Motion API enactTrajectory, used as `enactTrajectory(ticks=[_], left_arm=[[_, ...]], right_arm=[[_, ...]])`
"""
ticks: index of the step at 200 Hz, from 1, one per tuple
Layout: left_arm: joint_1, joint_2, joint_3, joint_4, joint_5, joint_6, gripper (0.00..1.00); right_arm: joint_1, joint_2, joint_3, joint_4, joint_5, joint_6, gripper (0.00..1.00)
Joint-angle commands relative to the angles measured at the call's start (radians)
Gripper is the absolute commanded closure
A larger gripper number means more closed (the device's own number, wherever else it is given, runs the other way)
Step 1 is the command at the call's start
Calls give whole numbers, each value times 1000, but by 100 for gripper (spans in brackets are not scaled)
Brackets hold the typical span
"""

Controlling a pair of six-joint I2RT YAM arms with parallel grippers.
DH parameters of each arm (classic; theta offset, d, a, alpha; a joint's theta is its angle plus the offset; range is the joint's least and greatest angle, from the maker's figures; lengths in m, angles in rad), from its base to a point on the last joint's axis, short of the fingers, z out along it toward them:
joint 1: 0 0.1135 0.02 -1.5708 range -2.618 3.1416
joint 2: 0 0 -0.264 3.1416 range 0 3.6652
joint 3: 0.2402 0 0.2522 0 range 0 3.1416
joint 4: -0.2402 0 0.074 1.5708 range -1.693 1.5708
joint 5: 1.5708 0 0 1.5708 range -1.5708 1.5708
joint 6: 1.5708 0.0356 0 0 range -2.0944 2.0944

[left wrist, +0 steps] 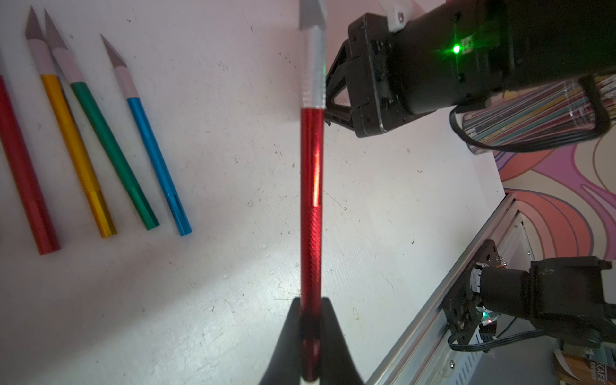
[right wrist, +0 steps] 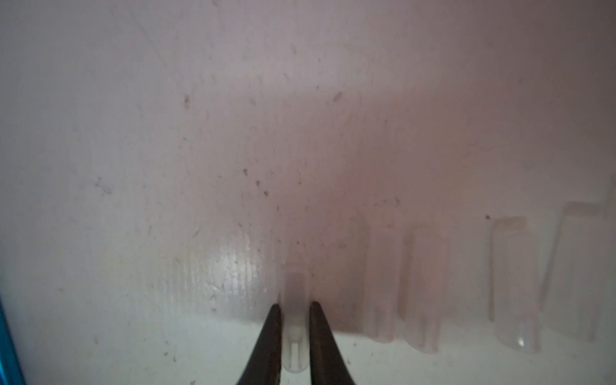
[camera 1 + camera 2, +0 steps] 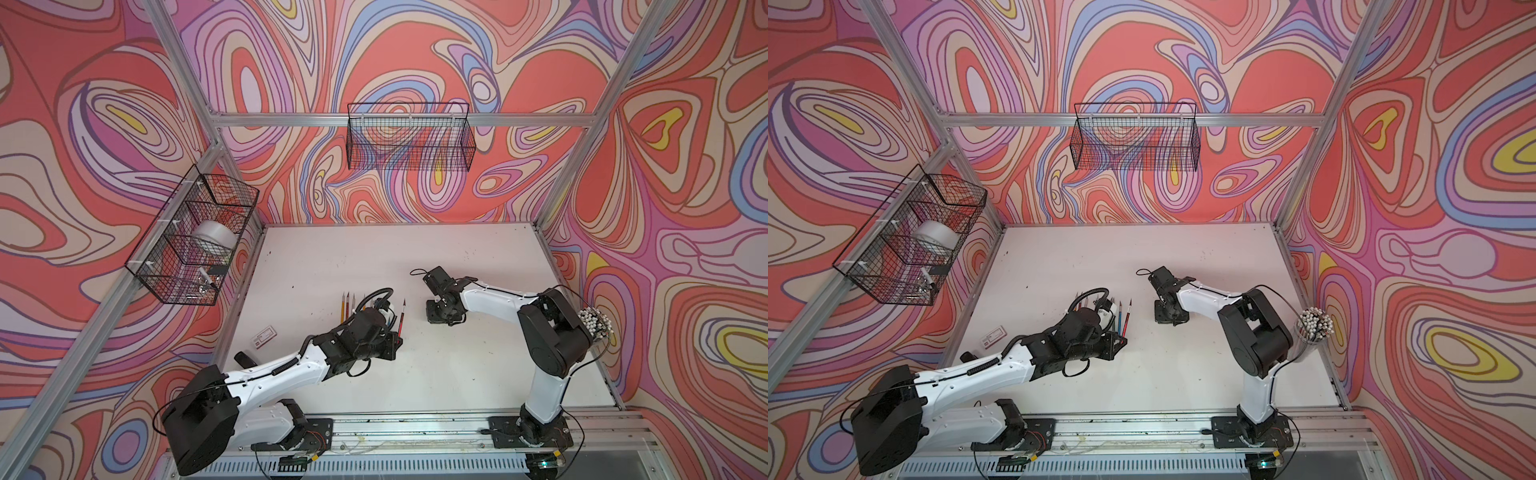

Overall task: Remove protective caps from carving knives
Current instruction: Adjust the protective sleeve at the center of the board.

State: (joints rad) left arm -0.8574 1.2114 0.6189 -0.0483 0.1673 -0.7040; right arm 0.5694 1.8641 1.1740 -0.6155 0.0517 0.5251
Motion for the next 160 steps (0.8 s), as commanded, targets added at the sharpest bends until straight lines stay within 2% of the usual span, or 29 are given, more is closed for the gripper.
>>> enactTrajectory(ticks=[1,63,125,160], left_arm=[[4,1,-11,12,6,-6,100],[4,5,-8,13,6,-6,100],[4,7,-8,14,7,-5,100],[5,11,-10,18,11,-8,100]], right_arm=[[4,52,16,-8,39,50,84],[4,86,71,-56,98,67,84],[4,76,65,-68,105,68,84],[5,54,61,-44,70,49,76]])
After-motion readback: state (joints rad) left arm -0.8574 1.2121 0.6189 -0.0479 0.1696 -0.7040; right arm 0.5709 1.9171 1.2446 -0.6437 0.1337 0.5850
